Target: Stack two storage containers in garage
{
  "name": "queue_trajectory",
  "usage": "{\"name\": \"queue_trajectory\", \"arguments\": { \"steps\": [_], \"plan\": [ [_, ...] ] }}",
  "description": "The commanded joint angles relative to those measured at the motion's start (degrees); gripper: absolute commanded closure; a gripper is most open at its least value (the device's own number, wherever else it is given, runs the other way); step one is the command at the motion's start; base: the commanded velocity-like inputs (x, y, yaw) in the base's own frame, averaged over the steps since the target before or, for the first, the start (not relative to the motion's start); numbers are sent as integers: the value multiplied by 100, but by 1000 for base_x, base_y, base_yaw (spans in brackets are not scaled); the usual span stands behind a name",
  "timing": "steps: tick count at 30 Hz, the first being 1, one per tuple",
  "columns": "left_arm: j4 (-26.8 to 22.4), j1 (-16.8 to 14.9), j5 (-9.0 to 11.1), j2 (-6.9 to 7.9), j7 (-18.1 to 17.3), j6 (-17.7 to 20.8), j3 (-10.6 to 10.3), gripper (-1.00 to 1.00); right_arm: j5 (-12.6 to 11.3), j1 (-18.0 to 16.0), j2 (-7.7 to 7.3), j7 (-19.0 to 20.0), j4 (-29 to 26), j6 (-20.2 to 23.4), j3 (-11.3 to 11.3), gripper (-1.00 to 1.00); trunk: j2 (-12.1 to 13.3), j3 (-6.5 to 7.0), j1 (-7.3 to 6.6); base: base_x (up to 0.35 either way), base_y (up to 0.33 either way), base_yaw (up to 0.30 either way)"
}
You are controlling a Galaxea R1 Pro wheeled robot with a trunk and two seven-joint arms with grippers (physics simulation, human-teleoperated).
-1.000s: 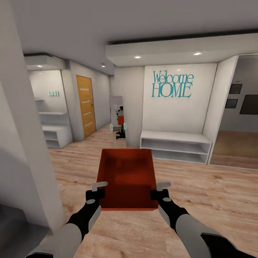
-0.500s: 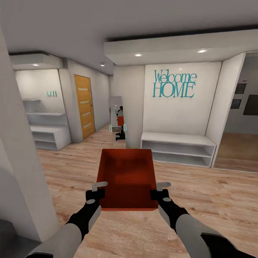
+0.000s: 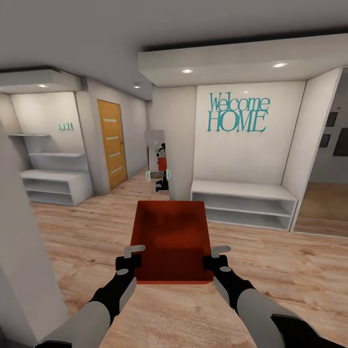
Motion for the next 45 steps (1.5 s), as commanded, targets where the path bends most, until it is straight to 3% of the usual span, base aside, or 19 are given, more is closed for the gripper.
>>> {"name": "queue_trajectory", "arguments": {
  "steps": [1,21,36,45],
  "plan": [
    [-12,-4,-84,151,95,-300,10,100,12,-8,5,19,24,-18,-249,100,-9,-11,5,322,0,0],
    [-12,-4,-84,151,88,-300,10,100,13,-8,7,19,24,-20,-249,100,-9,-11,5,322,0,8],
    [-12,-5,-85,150,86,-294,10,100,12,-8,7,19,24,-18,-249,100,-9,-11,5,322,0,247],
    [-12,-4,-85,151,87,-299,10,100,12,-8,7,19,24,-18,-249,100,-9,-11,5,322,0,55]
  ]
}}
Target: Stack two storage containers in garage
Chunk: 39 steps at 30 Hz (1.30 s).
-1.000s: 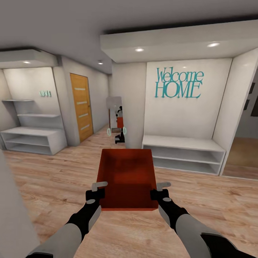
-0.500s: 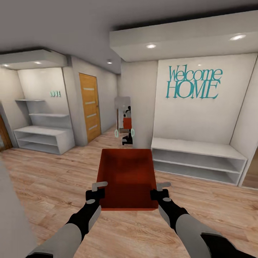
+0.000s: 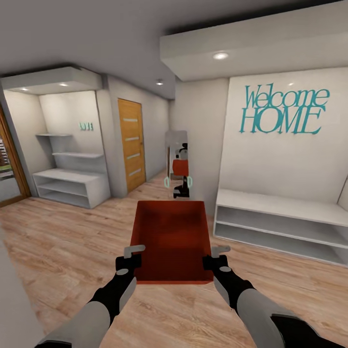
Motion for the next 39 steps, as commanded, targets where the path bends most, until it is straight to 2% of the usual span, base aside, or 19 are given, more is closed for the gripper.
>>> {"name": "queue_trajectory", "arguments": {
  "steps": [1,27,39],
  "plan": [
    [-12,-4,-86,148,88,-300,9,100,11,-8,4,23,24,-19,-249,100,-9,-11,5,322,0,2],
    [-12,-4,-84,148,97,-300,9,100,19,-8,4,23,24,-48,-249,100,-9,-11,5,322,0,2],
    [-12,-8,-84,148,88,-300,12,100,19,-8,4,18,25,-61,-249,100,-9,-11,5,322,0,228]
  ]
}}
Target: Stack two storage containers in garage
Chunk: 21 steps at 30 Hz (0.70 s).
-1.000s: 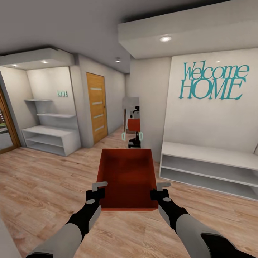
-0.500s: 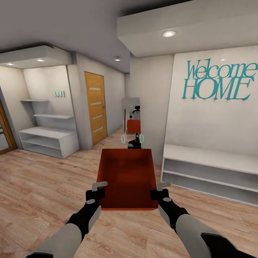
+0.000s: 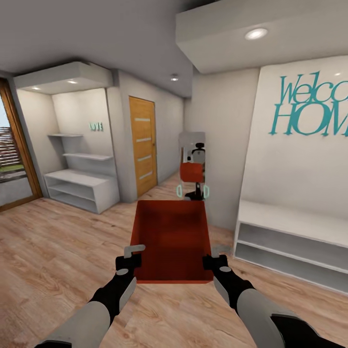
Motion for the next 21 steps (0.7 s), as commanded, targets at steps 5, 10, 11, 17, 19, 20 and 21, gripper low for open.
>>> {"name": "queue_trajectory", "arguments": {
  "steps": [5,10,11,17,19,20,21],
  "plan": [
    [-10,-4,-83,147,89,-262,14,100,13,-7,3,16,23,-19,-245,100,-9,-11,5,322,0,268],
    [-10,-5,-83,147,89,-262,14,100,13,-7,-1,15,23,-19,-248,100,-9,-11,5,322,0,269],
    [-10,-6,-83,147,89,-262,14,100,13,-7,-2,15,23,-19,-248,100,-9,-11,5,322,0,269],
    [-10,-4,-83,147,89,-262,14,100,13,-7,-10,15,23,-19,-250,100,-9,-11,5,322,0,211],
    [-10,-4,-83,147,92,-262,14,100,13,-7,-8,15,23,-13,-251,100,-9,-11,5,322,0,25],
    [-10,-4,-83,147,91,-262,14,100,13,-7,-7,15,23,-12,-251,100,-9,-11,5,322,0,9],
    [-10,-6,-83,147,90,-262,14,100,13,-7,-6,15,23,-11,-251,100,-9,-11,5,322,0,5]
  ]
}}
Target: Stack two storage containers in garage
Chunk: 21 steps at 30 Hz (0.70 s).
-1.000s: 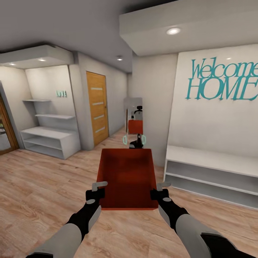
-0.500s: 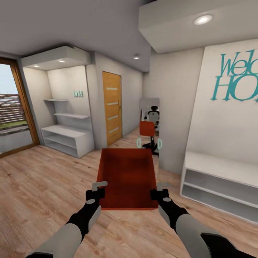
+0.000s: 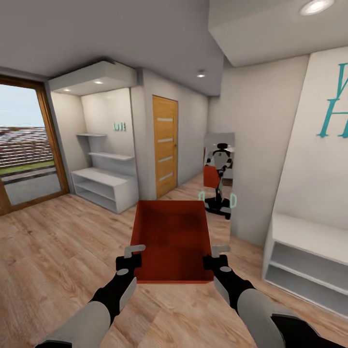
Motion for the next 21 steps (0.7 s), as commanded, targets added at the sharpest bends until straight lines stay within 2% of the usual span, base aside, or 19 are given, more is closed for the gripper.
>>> {"name": "queue_trajectory", "arguments": {
  "steps": [1,12,18,21],
  "plan": [
    [-12,-3,-83,157,76,-270,18,100,15,-8,5,-5,25,-19,-244,100,-9,-11,5,322,0,4],
    [-12,-3,-83,157,71,-269,27,100,15,-8,5,-4,25,-18,-237,100,-9,-11,5,322,5,1],
    [-12,-2,-83,157,67,-262,27,100,15,-8,13,-5,25,-18,-236,100,-9,-11,5,322,81,4],
    [-12,-1,-83,157,66,-261,27,100,15,-8,14,-5,25,-7,-236,100,-9,-11,5,322,115,147]
  ]
}}
